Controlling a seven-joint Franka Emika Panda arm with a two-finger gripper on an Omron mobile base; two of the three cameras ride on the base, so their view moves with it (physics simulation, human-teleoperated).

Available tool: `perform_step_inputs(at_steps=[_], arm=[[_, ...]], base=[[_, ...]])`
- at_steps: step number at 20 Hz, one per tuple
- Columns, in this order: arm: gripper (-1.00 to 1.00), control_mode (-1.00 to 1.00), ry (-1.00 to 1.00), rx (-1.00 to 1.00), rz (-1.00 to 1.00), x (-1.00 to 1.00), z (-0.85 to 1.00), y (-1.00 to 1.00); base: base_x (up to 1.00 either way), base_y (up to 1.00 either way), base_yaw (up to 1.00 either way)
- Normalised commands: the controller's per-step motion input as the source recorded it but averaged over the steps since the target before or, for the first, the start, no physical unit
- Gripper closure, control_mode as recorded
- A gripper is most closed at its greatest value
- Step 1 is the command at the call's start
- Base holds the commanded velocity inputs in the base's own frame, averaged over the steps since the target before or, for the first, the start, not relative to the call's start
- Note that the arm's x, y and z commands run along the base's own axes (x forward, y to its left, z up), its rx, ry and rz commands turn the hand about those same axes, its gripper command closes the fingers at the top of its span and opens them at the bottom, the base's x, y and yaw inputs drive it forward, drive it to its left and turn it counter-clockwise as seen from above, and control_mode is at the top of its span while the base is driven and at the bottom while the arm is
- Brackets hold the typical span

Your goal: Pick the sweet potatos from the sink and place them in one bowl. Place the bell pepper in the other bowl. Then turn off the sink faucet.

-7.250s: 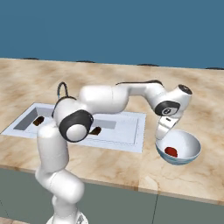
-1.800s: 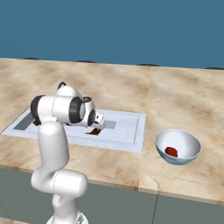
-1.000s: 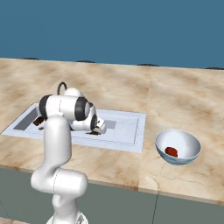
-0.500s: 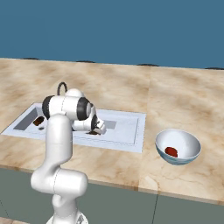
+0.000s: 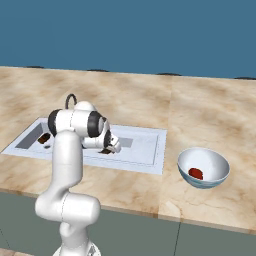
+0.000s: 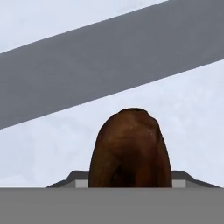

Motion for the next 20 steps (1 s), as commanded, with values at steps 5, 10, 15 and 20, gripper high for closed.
perform_step_inputs(at_steps=[5,10,15,20], arm=[[1.00,-1.00,-0.04,0.10,0.00,-0.06,0.35,-0.13],[1.00,-1.00,-0.04,0.11,0.00,-0.03,0.80,-0.03],[1.00,-1.00,-0.03,0.10,0.00,-0.15,0.84,0.00],[1.00,-1.00,-0.13,0.01,0.00,-0.63,0.40,0.03]], base=[[0.00,0.00,0.00],[0.00,0.00,0.00],[0.00,0.00,0.00],[0.00,0.00,0.00]])
